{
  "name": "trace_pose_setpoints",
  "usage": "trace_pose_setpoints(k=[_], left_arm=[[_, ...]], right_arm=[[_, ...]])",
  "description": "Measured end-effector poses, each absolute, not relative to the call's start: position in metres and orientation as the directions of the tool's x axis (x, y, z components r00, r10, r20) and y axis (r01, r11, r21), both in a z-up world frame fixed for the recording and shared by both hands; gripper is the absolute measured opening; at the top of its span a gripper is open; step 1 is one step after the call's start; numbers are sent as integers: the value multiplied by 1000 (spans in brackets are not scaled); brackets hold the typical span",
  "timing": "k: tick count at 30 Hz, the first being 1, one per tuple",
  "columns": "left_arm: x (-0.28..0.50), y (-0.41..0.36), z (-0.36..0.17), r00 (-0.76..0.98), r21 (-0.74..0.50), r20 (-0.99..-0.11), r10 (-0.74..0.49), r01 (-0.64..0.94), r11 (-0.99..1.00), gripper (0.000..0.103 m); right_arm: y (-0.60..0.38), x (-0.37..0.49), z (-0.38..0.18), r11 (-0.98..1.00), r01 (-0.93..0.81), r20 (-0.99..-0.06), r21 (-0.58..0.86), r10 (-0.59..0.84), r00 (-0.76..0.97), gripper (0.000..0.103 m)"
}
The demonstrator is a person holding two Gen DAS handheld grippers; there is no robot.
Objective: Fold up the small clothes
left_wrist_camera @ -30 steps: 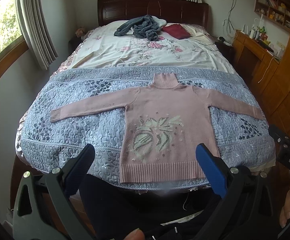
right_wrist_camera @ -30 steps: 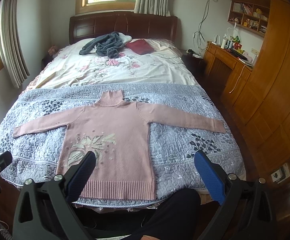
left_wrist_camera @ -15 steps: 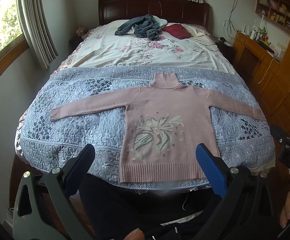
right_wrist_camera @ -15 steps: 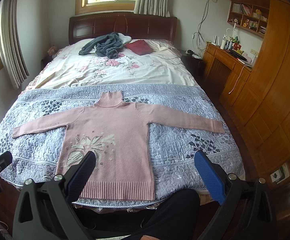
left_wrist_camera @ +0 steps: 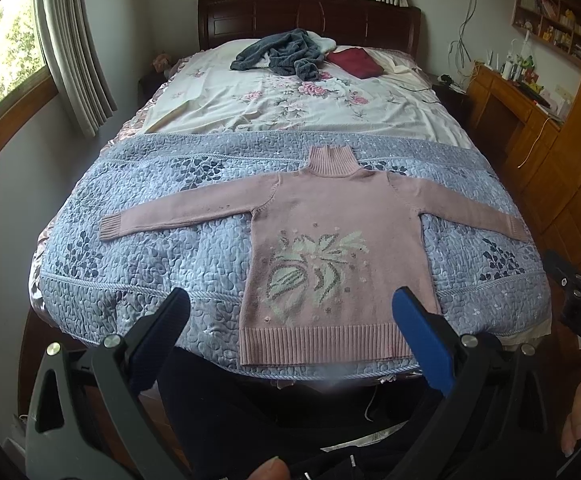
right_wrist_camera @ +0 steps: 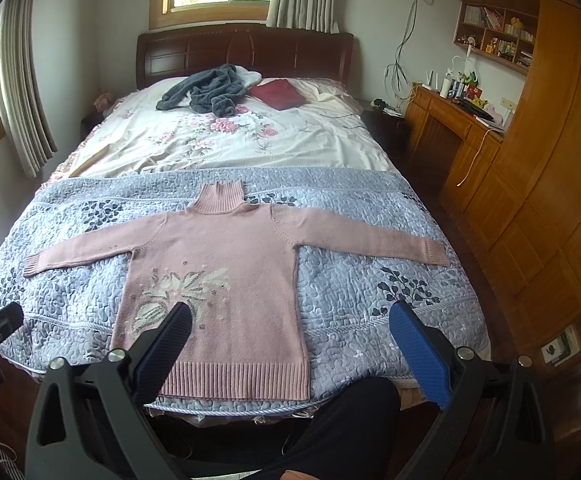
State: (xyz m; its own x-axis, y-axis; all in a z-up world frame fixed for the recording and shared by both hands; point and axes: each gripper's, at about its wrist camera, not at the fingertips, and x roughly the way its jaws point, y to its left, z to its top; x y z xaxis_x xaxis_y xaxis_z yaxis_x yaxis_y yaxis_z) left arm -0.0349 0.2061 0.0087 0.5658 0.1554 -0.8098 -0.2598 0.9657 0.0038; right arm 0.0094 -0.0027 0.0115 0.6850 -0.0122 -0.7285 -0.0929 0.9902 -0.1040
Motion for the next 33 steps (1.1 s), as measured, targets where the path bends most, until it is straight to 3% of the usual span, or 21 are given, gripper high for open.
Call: trace_pose_setpoints(k=[29, 33], left_arm=[[-24, 206, -1, 582, -33, -805, 111, -231, 972, 100], [2, 214, -21, 568, -96, -823, 32, -194, 976, 100]], right_arm=[[-6, 20, -8, 990, -88, -741, -112, -24, 671, 99], [-22, 44, -32, 985, -108, -673, -133, -10, 740, 99]])
